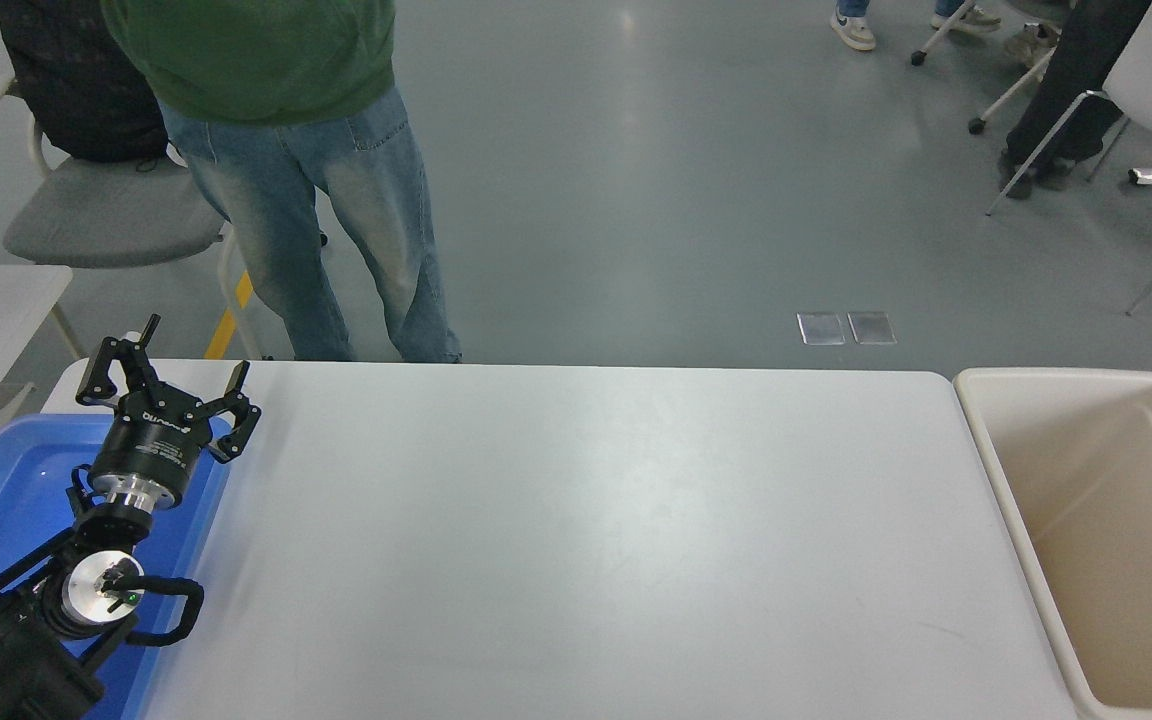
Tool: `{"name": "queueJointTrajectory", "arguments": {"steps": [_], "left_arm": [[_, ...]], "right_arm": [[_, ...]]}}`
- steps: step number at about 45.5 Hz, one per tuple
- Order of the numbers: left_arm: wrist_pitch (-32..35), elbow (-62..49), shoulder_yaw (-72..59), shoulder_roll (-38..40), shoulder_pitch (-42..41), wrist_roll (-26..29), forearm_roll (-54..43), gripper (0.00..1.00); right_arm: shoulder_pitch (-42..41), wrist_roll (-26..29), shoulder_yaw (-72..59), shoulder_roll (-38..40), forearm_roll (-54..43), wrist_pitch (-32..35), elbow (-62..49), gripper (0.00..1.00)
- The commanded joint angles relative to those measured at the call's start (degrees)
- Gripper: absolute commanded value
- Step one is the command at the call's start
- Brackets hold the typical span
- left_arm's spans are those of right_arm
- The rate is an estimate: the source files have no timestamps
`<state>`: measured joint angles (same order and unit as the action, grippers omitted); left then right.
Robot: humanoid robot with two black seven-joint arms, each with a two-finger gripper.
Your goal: Clean the table surface
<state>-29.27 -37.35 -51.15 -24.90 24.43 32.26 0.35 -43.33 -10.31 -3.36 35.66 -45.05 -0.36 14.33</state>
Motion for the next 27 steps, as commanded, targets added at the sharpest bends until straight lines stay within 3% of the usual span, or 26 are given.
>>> {"name": "queueJointTrajectory", "arguments": {"steps": [1, 27], "left_arm": [[0.0, 0.0, -0.1, -0.1, 0.0, 0.0, 0.0, 0.99], [0.0, 0.0, 0.0, -0.1, 0.0, 0.0, 0.0, 0.99]], "right_arm": [[1.9, 0.3, 0.1, -8.9, 1.9, 0.3, -12.3, 0.00], [3.5, 1.1, 0.0, -12.2, 6.2, -0.4, -15.5, 0.00]]}}
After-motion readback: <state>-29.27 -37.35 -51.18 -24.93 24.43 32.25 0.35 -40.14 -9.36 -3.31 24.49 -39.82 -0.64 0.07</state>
